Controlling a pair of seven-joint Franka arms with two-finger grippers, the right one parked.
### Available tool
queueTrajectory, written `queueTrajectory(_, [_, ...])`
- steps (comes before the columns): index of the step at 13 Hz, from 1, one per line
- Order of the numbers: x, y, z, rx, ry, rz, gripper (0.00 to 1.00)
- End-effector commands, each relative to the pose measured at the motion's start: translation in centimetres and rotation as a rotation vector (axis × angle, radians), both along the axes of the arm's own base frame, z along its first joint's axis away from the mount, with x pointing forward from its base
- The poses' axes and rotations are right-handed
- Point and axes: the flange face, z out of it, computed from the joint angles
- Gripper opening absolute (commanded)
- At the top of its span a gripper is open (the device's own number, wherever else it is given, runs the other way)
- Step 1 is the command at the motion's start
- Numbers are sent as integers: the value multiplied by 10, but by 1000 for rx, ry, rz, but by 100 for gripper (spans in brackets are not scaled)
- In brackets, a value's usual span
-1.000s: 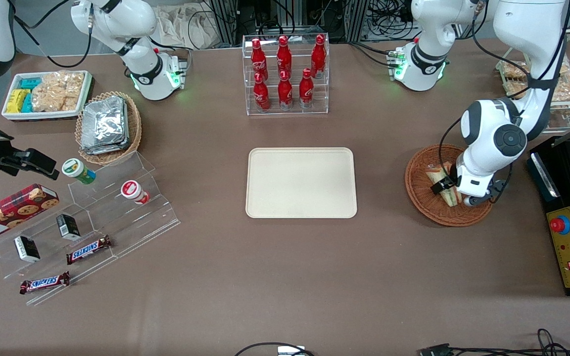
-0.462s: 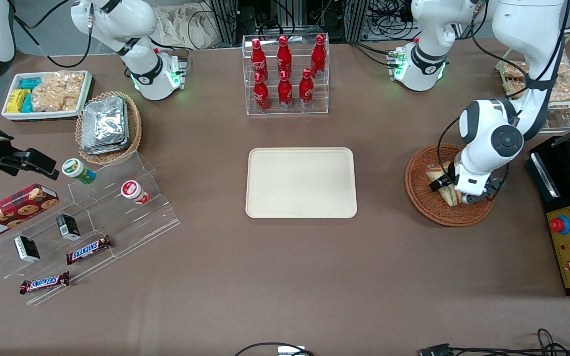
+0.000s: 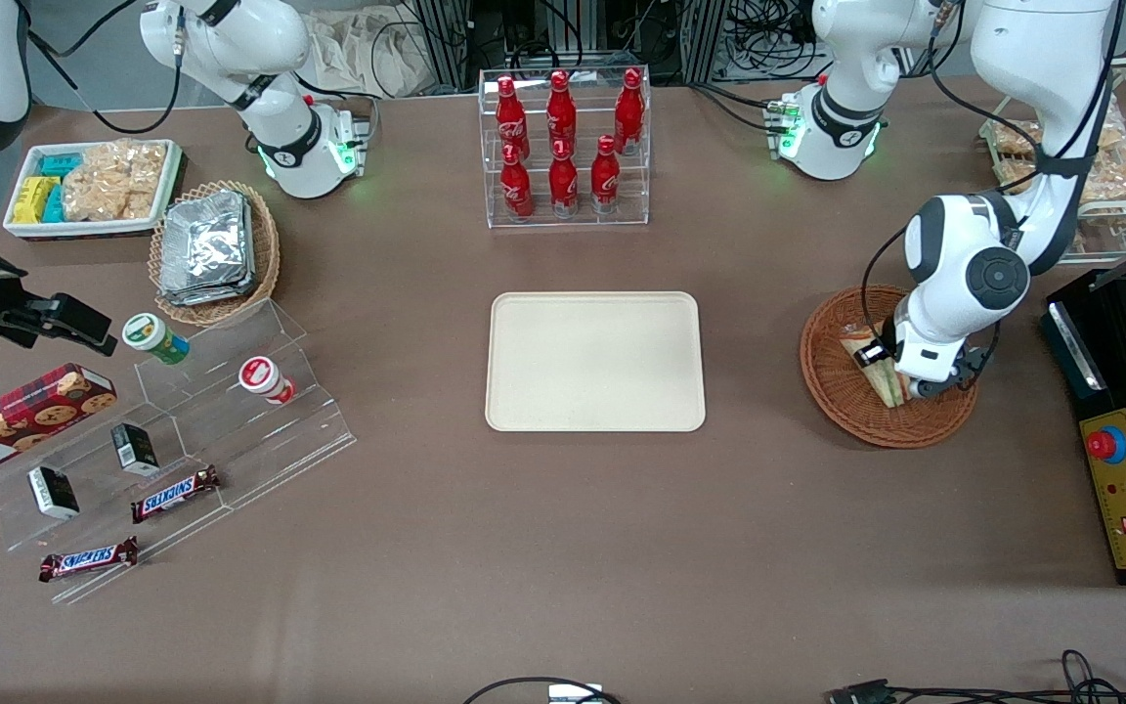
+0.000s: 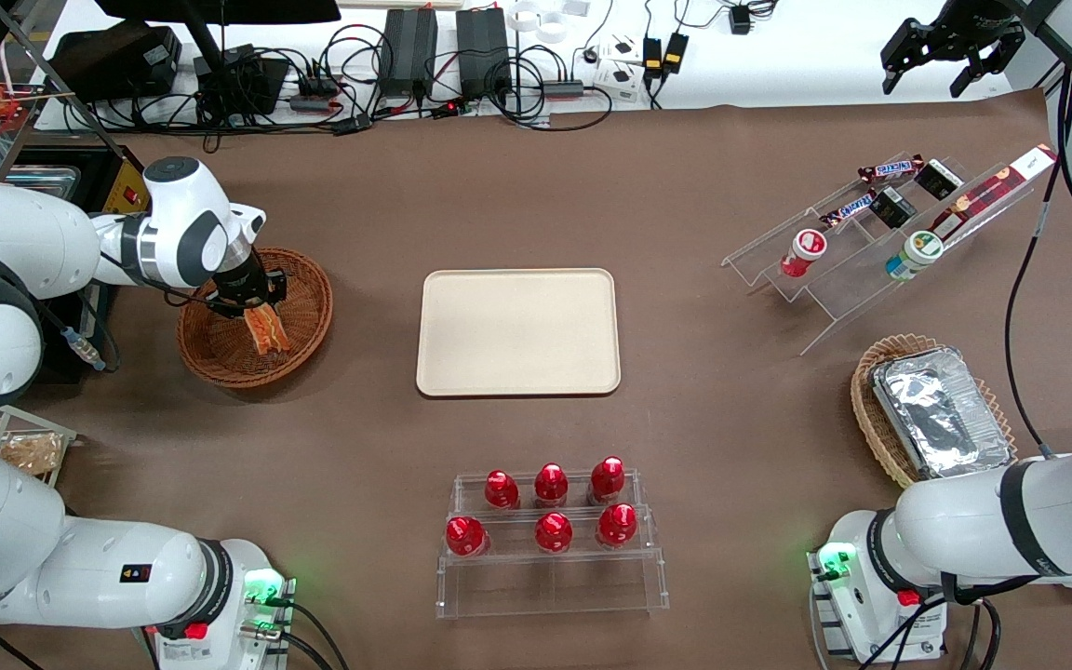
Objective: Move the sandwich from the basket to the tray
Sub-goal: 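Lift the sandwich up out of the basket with the left gripper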
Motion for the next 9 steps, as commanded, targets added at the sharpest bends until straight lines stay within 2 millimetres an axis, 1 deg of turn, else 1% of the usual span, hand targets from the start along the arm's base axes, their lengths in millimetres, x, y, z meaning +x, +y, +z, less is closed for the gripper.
queueTrajectory(1, [3, -3, 69, -2, 13, -1, 12])
queueTrajectory(2, [10, -2, 102, -2, 36, -11, 13])
queueTrajectory(5, [39, -3, 214, -37, 110, -82, 13])
queueTrajectory(7, [48, -3, 286, -54, 115, -148, 13])
queueTrajectory(8, [50, -6, 313, -59, 109, -190, 13])
queueTrajectory(9, [50, -11, 328, -64, 104, -220, 14])
